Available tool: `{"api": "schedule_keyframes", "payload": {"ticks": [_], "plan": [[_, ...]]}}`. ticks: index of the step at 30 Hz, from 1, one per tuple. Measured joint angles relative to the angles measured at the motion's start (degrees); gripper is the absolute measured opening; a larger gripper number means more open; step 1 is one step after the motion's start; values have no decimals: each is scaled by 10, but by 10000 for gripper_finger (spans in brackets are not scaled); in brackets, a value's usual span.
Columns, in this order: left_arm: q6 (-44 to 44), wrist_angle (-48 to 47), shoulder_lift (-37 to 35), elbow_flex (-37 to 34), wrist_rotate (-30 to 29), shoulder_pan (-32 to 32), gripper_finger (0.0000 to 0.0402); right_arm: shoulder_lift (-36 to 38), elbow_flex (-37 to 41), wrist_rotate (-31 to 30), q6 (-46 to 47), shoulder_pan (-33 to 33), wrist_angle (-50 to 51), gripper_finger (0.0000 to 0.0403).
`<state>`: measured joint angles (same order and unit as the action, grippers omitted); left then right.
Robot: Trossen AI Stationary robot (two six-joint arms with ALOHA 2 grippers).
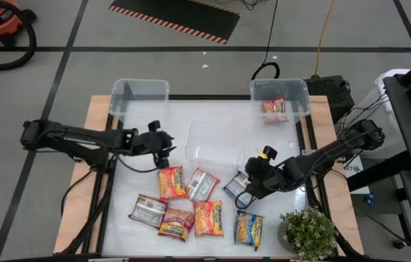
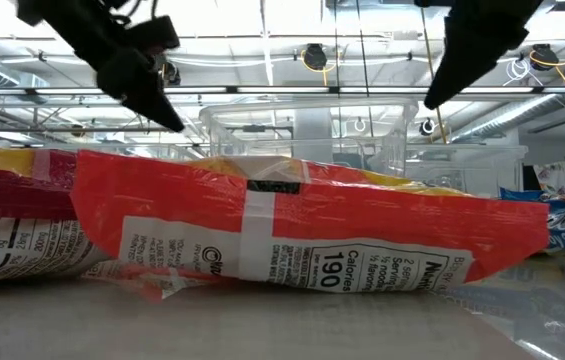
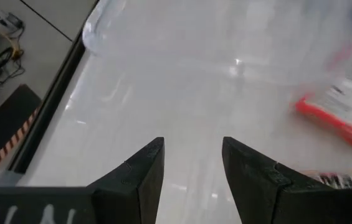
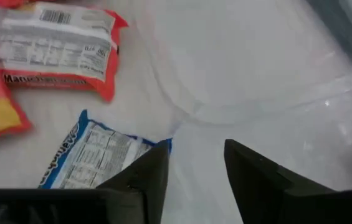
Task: Sort Maruchan noodles
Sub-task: Put the top blue noodle pack into the bottom transparent bin
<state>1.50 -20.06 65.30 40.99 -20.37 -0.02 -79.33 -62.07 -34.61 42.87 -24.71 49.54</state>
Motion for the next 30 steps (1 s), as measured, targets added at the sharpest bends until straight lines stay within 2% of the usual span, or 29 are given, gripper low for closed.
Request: {"api": "schedule_keyframes", "payload": {"ticks": [6, 12, 16, 21, 30], "plan": [[25, 28, 49, -1, 57, 6, 168, 0, 41, -1, -5, 23, -14, 126], [49, 42, 53, -1, 129, -5, 168, 0, 90, -19, -77, 60, -110, 110], [56, 40, 35, 0, 140, -17, 168, 0, 125, -22, -141, 84, -214, 102], [57, 35, 11, -1, 147, -27, 168, 0, 154, -14, -188, 102, -293, 96], [54, -3, -13, 0, 166, -51, 168, 0, 155, -13, -196, 105, -302, 95]]}}
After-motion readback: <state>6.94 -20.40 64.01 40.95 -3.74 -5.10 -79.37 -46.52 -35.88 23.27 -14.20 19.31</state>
